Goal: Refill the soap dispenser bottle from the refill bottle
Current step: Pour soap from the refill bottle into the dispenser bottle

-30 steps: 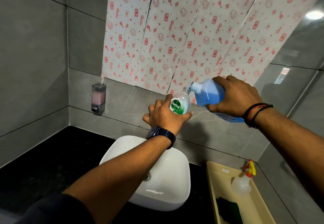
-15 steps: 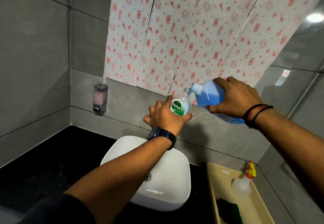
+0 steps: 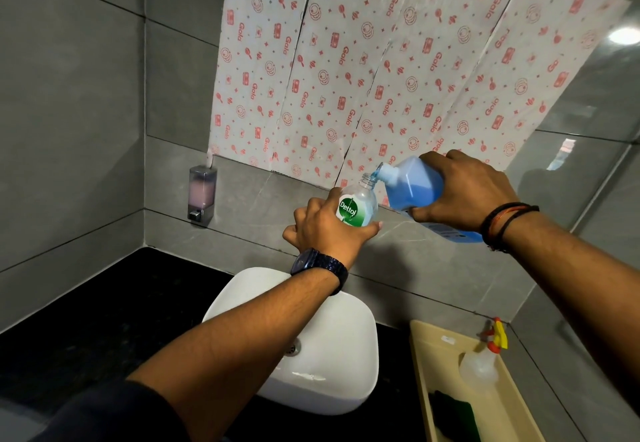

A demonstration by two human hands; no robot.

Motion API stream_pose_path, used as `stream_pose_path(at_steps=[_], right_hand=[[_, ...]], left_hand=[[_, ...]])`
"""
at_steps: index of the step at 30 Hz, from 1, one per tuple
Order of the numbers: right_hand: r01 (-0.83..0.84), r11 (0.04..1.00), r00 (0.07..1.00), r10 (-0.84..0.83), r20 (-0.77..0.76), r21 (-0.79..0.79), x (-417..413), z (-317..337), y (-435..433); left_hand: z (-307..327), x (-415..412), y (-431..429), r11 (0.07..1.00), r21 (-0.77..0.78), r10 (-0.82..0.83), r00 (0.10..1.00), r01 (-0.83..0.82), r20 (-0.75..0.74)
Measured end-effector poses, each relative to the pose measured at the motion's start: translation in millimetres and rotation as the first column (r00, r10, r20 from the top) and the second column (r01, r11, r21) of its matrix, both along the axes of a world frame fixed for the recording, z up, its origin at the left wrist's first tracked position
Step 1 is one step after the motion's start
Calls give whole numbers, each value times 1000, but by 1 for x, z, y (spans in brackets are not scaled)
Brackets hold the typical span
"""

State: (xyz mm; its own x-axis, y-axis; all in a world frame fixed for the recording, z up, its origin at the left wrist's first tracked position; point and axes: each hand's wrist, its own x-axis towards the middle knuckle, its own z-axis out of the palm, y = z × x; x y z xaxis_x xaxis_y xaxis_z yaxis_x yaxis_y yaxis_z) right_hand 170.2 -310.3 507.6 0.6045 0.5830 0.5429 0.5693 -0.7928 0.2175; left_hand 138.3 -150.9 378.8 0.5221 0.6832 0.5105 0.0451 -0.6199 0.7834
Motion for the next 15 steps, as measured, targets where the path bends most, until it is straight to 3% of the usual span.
stream_pose_path(at_steps=[15], right_hand=[[-2,1000,1000,2,5,-5,0,-1,0]], left_hand=[[1,-3,-1,1000,2,-4,1000,4,-13]])
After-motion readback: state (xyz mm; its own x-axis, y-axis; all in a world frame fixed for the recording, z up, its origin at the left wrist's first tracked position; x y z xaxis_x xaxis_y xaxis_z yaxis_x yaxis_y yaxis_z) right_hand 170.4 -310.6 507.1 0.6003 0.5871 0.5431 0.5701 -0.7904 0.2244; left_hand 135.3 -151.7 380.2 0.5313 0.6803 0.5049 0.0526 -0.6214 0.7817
